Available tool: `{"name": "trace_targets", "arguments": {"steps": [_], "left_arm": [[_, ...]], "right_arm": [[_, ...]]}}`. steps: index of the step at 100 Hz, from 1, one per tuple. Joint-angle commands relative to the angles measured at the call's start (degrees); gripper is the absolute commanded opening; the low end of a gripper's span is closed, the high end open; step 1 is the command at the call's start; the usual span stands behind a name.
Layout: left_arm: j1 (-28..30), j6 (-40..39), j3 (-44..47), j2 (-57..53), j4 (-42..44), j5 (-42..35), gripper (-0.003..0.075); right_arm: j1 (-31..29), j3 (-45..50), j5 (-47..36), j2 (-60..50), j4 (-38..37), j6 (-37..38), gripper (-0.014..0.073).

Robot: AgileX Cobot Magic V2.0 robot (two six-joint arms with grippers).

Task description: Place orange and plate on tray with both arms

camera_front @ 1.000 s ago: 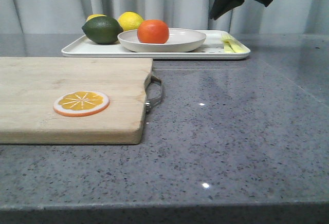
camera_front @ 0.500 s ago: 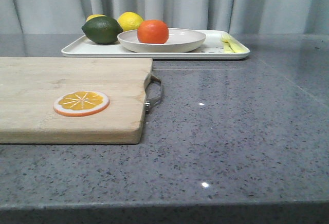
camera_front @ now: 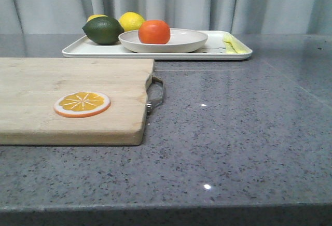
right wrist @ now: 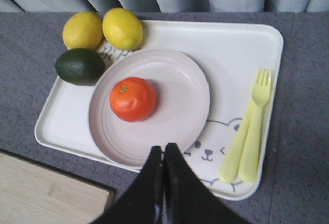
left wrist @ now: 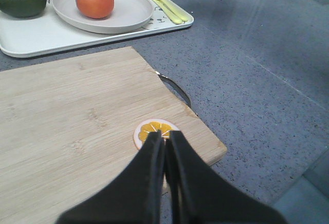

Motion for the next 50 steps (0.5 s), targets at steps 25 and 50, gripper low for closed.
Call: {"name": "trace_targets", "arguments": {"steps": [25,50], "left_arm": [[0.06,-0.33,-1.64,0.16,-0.63,-4.4,-0.0019],[0.06,-0.33,-1.64,0.16,-0.63,-3.54,-0.0019]], "right_arm": [[-0.19,12.56,4.0,-15.98,-7.23,-2.26,-0.0069],[-0.19,22.53,-0.44,-25.79,-7.43,-2.66,-0.0069]]}}
